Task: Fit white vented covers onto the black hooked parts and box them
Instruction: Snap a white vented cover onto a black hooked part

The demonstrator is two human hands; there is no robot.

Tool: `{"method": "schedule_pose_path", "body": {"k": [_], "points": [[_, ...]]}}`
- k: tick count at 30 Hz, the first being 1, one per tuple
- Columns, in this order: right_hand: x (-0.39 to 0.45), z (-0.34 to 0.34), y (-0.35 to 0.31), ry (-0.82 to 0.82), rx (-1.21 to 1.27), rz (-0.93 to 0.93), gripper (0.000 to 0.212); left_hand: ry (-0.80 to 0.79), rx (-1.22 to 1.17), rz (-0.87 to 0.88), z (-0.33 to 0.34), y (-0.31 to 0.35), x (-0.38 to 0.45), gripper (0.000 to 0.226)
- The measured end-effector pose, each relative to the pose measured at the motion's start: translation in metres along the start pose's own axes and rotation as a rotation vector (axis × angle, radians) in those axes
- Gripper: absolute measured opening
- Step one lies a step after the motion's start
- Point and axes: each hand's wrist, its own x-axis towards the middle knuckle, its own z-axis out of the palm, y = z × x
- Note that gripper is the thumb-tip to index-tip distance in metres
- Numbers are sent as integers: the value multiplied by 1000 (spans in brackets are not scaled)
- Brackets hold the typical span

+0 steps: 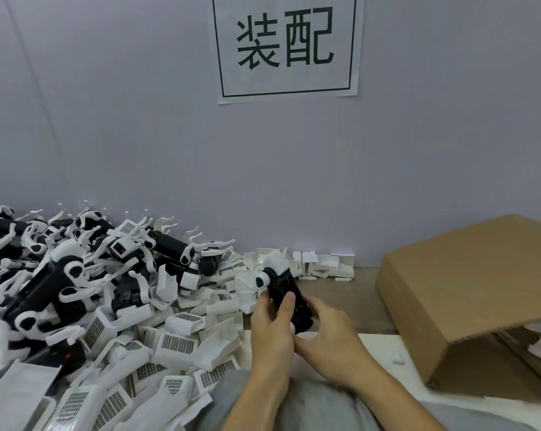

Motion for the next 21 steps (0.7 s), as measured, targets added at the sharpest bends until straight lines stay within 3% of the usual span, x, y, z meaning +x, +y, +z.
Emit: {"method": "schedule_pose_path", "body": {"k": [3, 7, 10, 13, 21], "points": [[1, -3, 3, -13, 170, 28, 42, -56, 102, 82, -1, -2, -1, 23], [2, -7, 6, 125, 359, 28, 60, -161, 352, 217, 1, -7, -5, 37], [6, -7, 5, 270, 460, 73, 39, -288, 520, 322, 4, -4, -13, 53], [8, -10, 6, 365, 510, 117, 35, -346, 554, 356, 5, -1, -15, 62], [8, -12, 1, 409, 525, 79, 31, -386, 551, 296, 4, -2, -16, 55]]}}
